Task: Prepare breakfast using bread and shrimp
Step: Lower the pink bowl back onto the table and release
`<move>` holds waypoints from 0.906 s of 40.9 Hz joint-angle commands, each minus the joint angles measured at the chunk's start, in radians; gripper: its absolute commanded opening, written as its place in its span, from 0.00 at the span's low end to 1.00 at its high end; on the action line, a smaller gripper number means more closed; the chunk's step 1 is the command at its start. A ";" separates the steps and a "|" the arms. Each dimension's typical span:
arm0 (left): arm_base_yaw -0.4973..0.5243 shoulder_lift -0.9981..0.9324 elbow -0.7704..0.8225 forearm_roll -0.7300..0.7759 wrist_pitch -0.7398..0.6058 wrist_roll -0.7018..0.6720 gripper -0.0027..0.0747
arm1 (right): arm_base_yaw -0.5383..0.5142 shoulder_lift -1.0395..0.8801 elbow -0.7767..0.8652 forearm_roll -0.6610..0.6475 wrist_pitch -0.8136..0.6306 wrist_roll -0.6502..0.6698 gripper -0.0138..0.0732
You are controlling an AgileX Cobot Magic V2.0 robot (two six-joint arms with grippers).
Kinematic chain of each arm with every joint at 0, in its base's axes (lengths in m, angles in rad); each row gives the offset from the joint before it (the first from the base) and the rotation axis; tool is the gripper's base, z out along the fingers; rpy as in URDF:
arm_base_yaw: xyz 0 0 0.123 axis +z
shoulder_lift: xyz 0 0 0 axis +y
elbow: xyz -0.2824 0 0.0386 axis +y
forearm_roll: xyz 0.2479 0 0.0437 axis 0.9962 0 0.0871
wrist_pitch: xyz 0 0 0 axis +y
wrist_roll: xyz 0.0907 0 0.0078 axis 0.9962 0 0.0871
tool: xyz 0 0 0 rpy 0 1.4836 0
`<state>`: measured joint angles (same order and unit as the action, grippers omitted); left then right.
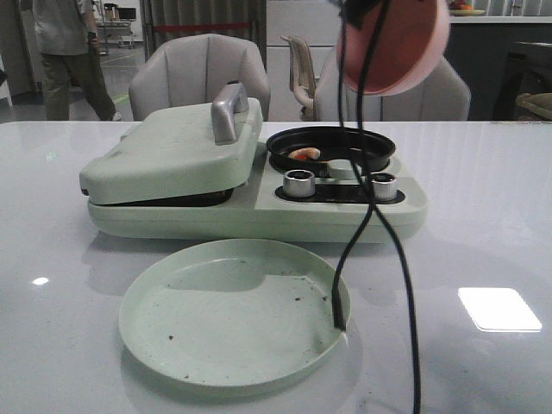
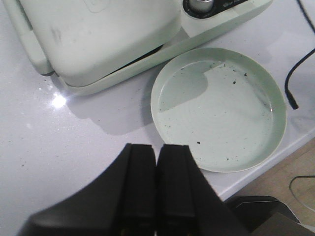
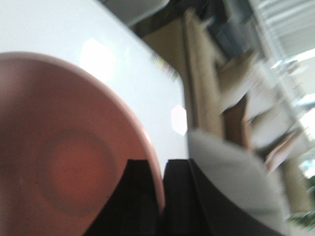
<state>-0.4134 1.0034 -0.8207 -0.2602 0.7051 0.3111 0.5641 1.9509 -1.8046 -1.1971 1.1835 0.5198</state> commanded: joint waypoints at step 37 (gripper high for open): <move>-0.008 -0.017 -0.028 -0.005 -0.061 -0.009 0.16 | -0.723 -0.397 0.849 1.077 -0.614 -0.400 0.23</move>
<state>-0.4134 1.0034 -0.8207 -0.2534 0.7033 0.3111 -0.1527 1.5913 -0.9340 -0.1257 0.6394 0.1386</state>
